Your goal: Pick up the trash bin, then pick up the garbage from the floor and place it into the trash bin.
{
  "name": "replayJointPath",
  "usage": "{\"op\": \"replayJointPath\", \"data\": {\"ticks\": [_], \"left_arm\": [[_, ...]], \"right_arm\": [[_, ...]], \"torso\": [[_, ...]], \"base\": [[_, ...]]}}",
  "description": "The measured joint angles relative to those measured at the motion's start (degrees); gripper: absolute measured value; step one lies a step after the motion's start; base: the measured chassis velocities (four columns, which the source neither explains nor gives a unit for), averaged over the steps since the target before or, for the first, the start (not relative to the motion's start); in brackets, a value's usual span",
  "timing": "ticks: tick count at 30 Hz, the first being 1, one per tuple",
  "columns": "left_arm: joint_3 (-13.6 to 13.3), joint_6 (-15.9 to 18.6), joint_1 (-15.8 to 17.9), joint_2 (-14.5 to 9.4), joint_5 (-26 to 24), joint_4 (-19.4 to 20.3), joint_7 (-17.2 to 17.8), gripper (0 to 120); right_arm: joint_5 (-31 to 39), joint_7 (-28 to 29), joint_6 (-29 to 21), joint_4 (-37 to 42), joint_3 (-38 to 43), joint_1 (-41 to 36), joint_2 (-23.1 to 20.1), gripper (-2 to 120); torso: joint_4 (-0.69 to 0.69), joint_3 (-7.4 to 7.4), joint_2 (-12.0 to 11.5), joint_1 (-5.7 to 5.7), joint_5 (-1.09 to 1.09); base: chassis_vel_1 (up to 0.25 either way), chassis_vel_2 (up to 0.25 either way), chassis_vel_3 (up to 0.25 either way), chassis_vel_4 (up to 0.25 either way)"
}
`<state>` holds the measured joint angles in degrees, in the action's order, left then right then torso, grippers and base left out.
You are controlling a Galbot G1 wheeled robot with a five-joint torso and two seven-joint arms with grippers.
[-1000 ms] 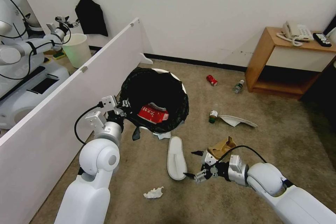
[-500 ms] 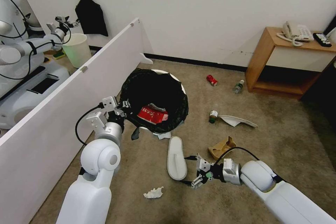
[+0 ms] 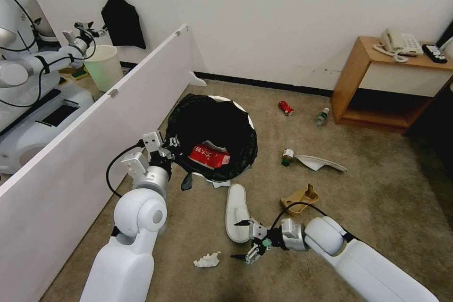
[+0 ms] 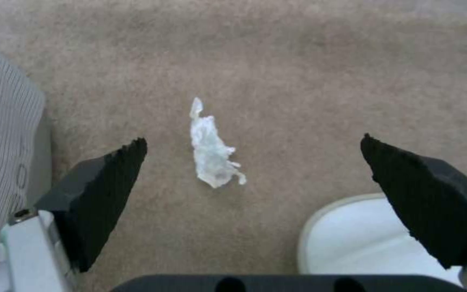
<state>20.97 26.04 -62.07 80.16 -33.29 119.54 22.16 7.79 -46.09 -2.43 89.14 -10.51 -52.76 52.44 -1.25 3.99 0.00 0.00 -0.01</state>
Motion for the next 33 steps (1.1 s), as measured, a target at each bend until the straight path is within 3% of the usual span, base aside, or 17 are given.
{"op": "replayJointPath", "data": {"ticks": [21, 33], "left_arm": [[-1.0, -1.0, 0.0, 1.7, 1.4, -1.0, -0.5, 4], [-0.9, -1.7, -0.5, 1.7, 1.7, -1.2, -0.9, 4]], "right_arm": [[0.2, 0.4, 0.7, -8.9, -8.7, 6.6, 4.4, 100], [-1.0, 0.3, 5.4, -21.0, -10.9, 11.5, 13.3, 100]], "torso": [[0.0, 0.0, 0.0, 0.0, 0.0], [0.0, 0.0, 0.0, 0.0, 0.0]], "base": [[0.0, 0.0, 0.0, 0.0], [0.0, 0.0, 0.0, 0.0]]}}
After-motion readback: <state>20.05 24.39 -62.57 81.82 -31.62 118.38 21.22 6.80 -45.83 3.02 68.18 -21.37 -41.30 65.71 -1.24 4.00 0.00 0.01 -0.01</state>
